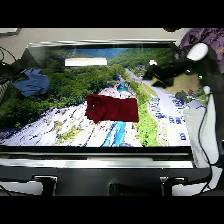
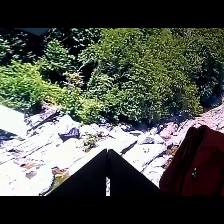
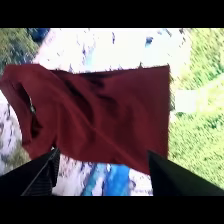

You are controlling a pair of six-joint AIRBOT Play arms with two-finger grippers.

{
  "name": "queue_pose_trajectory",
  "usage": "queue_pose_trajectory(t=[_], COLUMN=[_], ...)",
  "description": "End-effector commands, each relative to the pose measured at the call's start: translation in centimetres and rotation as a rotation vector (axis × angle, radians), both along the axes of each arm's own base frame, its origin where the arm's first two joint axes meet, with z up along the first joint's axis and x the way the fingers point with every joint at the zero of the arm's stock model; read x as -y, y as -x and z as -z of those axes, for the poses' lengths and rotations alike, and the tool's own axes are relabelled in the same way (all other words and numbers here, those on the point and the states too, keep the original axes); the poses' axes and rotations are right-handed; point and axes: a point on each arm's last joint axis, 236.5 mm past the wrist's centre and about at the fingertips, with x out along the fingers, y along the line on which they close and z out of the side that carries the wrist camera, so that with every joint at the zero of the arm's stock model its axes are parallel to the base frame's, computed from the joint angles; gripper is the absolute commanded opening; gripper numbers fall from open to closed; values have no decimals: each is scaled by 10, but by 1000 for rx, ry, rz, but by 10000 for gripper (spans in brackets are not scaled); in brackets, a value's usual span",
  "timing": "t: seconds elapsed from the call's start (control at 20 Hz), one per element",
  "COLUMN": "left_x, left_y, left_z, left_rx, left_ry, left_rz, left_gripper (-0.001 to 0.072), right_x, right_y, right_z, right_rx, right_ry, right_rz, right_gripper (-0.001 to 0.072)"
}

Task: Fold the clothes and pants, and hang the long-sleeved shirts on hangers.

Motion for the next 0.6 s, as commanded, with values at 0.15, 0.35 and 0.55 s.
queue_pose_trajectory(t=[0.15, 0.35, 0.55], left_x=[0, 0, 0], left_y=[1, 2, 2], left_z=[0, 1, 1], left_rx=[-3, -10, -10], left_ry=[0, 2, 2], left_rz=[-1, 1, 1], left_gripper=[15, 15, 15], right_x=[20, 1, 0], right_y=[46, 49, 27], right_z=[110, 152, 165], right_rx=[-124, -144, -94], right_ry=[-213, -343, -365], right_rz=[-46, -11, 52], right_gripper=[593, 561, 537])
